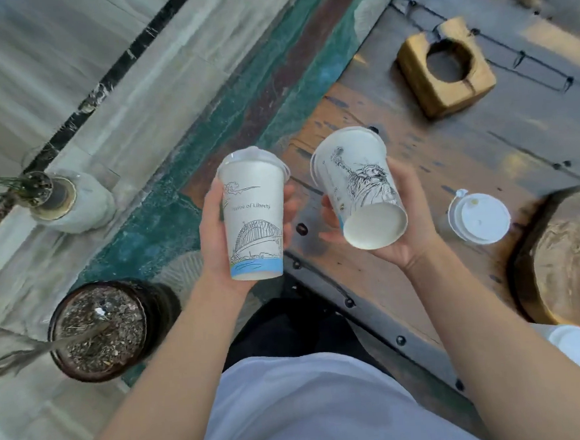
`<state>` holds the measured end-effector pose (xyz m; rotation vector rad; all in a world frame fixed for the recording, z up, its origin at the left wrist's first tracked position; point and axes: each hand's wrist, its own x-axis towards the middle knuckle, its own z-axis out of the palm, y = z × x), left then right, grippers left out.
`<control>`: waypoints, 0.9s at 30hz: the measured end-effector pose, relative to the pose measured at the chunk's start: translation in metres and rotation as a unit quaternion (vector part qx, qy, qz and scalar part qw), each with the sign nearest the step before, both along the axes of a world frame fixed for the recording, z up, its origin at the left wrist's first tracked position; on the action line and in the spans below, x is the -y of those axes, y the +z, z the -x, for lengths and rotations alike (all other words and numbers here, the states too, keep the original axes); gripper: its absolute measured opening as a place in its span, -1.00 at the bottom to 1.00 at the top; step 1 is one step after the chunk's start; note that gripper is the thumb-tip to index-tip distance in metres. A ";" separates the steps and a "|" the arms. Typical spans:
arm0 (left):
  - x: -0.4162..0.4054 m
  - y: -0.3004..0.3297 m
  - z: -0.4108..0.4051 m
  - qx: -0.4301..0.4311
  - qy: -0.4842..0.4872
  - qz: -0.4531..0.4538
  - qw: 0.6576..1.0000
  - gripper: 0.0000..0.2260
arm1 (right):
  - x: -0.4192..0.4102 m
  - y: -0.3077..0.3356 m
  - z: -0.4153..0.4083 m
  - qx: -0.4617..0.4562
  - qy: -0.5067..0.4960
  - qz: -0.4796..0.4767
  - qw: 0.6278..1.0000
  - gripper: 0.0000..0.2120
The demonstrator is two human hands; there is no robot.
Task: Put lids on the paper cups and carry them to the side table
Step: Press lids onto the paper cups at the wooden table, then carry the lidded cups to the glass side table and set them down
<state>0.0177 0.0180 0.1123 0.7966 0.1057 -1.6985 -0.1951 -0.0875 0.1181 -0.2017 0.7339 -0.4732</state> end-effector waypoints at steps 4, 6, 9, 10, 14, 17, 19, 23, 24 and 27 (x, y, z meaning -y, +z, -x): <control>-0.023 0.022 -0.022 0.002 0.088 0.036 0.995 -0.23 | 0.003 0.023 -0.044 0.015 0.061 0.050 0.997 -0.44; -0.034 0.031 -0.043 0.005 0.123 0.055 0.991 -0.13 | 0.006 0.034 -0.075 0.037 0.099 0.076 0.991 -0.47; -0.048 0.043 -0.085 0.020 0.182 0.077 0.980 -0.05 | 0.013 0.054 -0.131 0.066 0.149 0.111 0.980 -0.32; -0.057 0.049 -0.104 0.029 0.209 0.087 0.973 -0.06 | 0.012 0.063 -0.158 0.067 0.169 0.121 0.976 -0.27; -0.087 0.065 -0.169 0.035 0.288 0.120 0.950 -0.12 | 0.011 0.079 -0.250 0.033 0.193 0.162 0.967 -0.38; -0.112 0.070 -0.236 0.048 0.352 0.125 0.926 -0.14 | 0.001 0.084 -0.339 0.018 0.241 0.189 0.952 -0.31; -0.126 0.074 -0.282 0.056 0.390 0.124 0.911 -0.17 | -0.011 0.089 -0.398 0.017 0.280 0.196 0.940 -0.27; -0.147 0.083 -0.366 0.061 0.436 0.123 0.889 -0.30 | -0.035 0.103 -0.503 0.038 0.336 0.196 0.920 -0.46; -0.149 0.087 -0.384 0.064 0.445 0.123 0.884 -0.29 | -0.039 0.107 -0.527 0.043 0.343 0.197 0.917 -0.46; -0.150 0.098 -0.431 0.067 0.479 0.124 0.866 -0.26 | -0.048 0.115 -0.590 0.051 0.364 0.191 0.910 -0.46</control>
